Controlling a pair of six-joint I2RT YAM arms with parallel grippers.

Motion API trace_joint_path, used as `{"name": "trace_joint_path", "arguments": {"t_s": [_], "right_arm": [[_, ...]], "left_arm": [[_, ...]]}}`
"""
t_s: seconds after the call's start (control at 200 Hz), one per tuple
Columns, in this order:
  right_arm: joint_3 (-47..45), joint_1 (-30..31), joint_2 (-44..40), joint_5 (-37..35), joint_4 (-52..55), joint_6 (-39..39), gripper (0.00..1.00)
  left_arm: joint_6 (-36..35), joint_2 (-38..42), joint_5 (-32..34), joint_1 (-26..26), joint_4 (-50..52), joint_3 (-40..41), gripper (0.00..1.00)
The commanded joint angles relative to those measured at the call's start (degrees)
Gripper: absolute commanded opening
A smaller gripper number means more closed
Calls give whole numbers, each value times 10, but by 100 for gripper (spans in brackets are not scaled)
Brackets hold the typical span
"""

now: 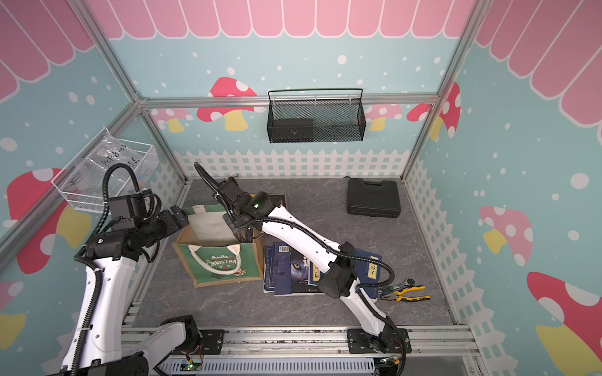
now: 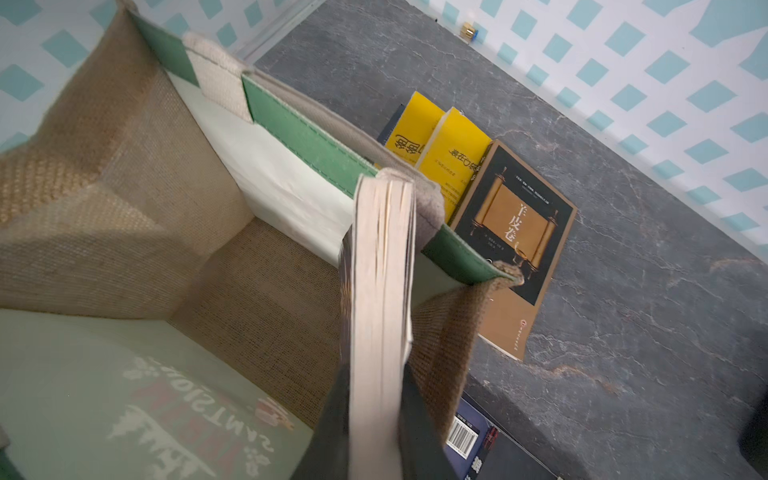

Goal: Put the books into the canvas bag
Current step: Adjust the canvas bag at the center of the board.

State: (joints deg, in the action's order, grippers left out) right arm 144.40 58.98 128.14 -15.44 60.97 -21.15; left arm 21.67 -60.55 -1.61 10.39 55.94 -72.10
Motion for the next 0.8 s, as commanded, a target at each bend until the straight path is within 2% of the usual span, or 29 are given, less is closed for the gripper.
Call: {"name": "trace_joint_path", "arguments": {"t_s": [0.0, 0.21, 0.41, 0.545, 0.65, 0.795], "right_arm": [[9, -1, 18, -37, 2, -26, 0], [-1, 4, 31, 17, -37, -69, 0], [-17, 4, 35, 76, -129, -39, 0], [-18, 4, 51, 204, -207, 43, 0], [-18, 4, 65, 338, -251, 105, 0], [-19, 5, 75, 473, -263, 170, 0]], "left_arm": [[4, -3, 27, -8, -15, 12, 96], [5, -16, 35, -8, -31, 27, 94], [-7, -63, 35, -8, -31, 5, 91], [-13, -92, 54, -8, -24, -27, 90], [-12, -101, 84, -7, -5, -48, 81], [-5, -65, 101, 0, -1, -41, 84]]}}
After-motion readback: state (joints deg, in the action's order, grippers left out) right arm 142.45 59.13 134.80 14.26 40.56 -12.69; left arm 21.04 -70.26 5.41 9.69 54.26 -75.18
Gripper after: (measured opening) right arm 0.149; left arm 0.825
